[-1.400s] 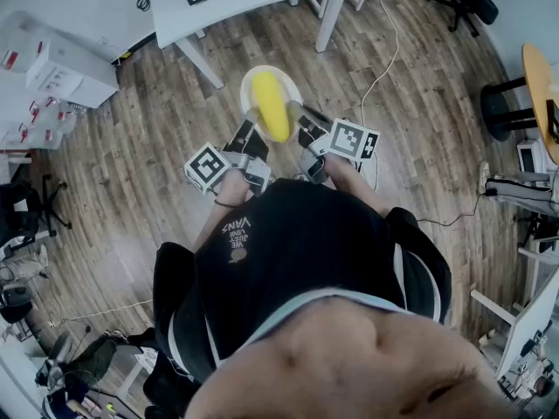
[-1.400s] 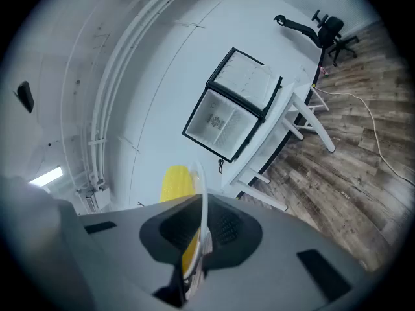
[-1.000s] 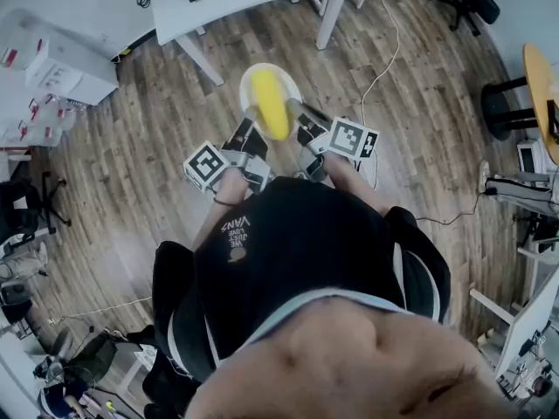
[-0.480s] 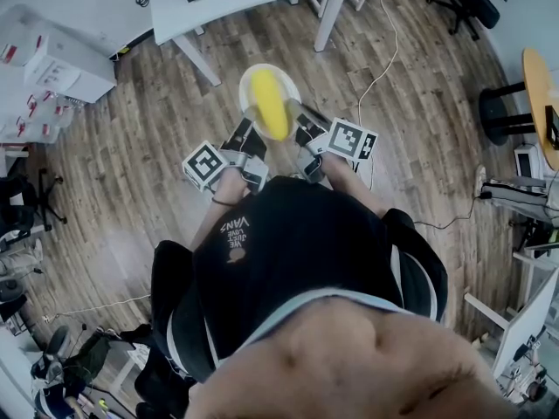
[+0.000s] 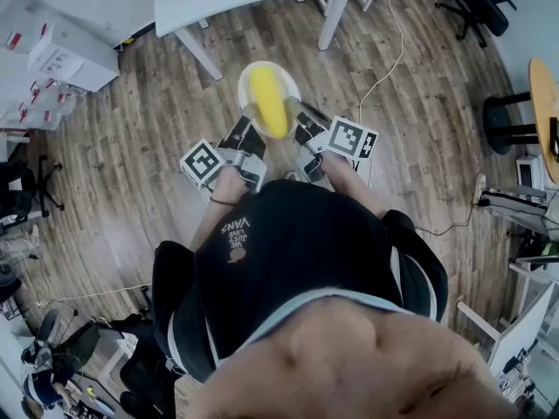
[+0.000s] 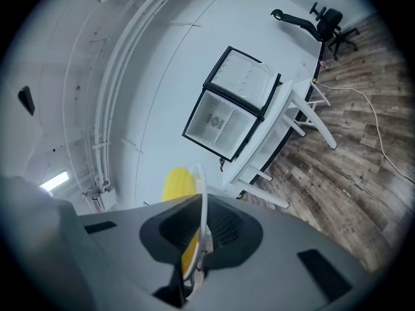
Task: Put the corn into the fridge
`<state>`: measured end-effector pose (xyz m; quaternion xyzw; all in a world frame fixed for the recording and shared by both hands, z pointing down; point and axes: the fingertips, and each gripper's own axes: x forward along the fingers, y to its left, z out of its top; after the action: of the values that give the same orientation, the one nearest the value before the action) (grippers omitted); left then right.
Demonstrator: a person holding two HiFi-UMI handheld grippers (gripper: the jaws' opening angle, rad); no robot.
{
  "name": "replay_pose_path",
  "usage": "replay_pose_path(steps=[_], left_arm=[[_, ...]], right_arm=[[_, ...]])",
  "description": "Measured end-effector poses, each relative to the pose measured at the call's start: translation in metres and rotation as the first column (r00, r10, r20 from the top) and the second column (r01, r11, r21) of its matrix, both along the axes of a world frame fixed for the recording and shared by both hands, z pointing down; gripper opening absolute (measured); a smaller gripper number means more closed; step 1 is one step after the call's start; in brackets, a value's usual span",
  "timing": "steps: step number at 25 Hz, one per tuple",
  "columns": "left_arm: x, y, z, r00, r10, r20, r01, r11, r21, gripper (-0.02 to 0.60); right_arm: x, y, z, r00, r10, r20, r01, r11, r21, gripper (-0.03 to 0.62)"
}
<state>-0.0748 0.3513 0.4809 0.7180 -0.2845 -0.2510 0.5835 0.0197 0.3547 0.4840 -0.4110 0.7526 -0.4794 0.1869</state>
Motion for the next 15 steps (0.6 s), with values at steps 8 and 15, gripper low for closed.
replay_pose_path(steps=[8, 15], left_arm=[[0.010, 0.010, 0.003, 0.999, -0.028, -0.029, 0.028, 0.999, -0.022, 0.046], [0.011, 0.000, 0.006, 0.998, -0.028, -0.048, 0.026, 0.999, -0.034, 0.044]], right_arm=[[0.010, 0.008, 0.003, 1.000, -0.022, 0.003, 0.022, 1.000, -0.006, 0.028], [0.010, -0.002, 0.004, 1.000, -0.024, -0.006, 0.024, 1.000, -0.006, 0.028]])
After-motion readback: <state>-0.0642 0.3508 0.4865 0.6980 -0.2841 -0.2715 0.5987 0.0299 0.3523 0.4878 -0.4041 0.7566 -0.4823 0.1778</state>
